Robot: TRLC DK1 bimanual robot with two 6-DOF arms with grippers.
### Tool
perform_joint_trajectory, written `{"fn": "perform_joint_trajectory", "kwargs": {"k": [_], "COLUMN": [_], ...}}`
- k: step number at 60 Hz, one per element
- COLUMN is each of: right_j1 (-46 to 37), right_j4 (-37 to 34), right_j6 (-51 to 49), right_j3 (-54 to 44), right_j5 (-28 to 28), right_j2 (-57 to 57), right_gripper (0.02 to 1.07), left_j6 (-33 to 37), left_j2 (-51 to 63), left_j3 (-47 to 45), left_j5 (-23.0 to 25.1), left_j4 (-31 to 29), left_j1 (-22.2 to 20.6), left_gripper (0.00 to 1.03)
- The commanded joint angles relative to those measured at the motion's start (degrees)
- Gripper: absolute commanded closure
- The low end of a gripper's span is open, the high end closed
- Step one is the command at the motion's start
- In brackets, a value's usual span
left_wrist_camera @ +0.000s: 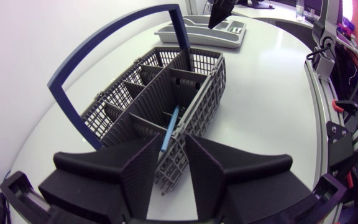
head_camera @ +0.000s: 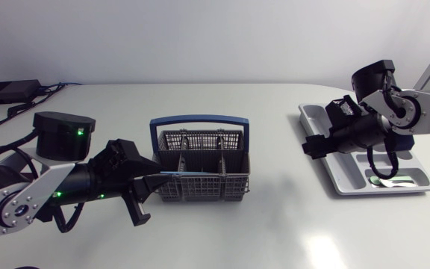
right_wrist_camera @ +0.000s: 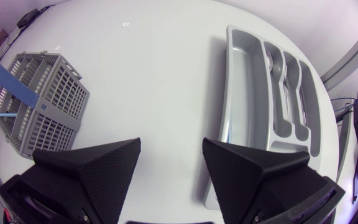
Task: Unload the cutlery basket into the drawer organizer.
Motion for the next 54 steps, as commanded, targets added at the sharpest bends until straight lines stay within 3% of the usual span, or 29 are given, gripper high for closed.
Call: {"fn": "perform_joint_trajectory", "kwargs": {"k": [1,17,33,39,49,54], "right_j1": [-0.05,-0.32,-0.23,-0.23,0.03,0.3], "right_j4": [0.76,0.85,0.94,0.94,0.68,0.5], "right_j6": [0.94,0.67,0.67,0.58,0.41,-0.21], "right_j3": [-1.93,-2.02,-2.11,-2.11,-2.02,-2.19], "right_j5": [0.45,0.45,0.45,0.45,0.45,0.45], "right_j2": [0.01,0.01,0.01,-0.17,-0.87,-1.4], "right_gripper": [0.34,0.34,0.34,0.34,0.34,0.34], "left_j6": [0.17,0.0,0.09,0.0,-0.18,0.17], "left_j2": [1.28,2.16,2.25,2.16,0.93,-0.12], "left_j3": [1.54,1.98,2.51,2.77,6.2,10.24], "left_j5": [0.53,0.53,0.53,0.53,0.53,0.45], "left_j4": [0.54,0.98,0.98,0.81,-3.33,-8.16], "left_j1": [-0.49,-0.49,-0.58,-0.67,-0.93,-1.28], "left_gripper": [0.74,0.79,1.0,1.0,1.0,1.0]}}
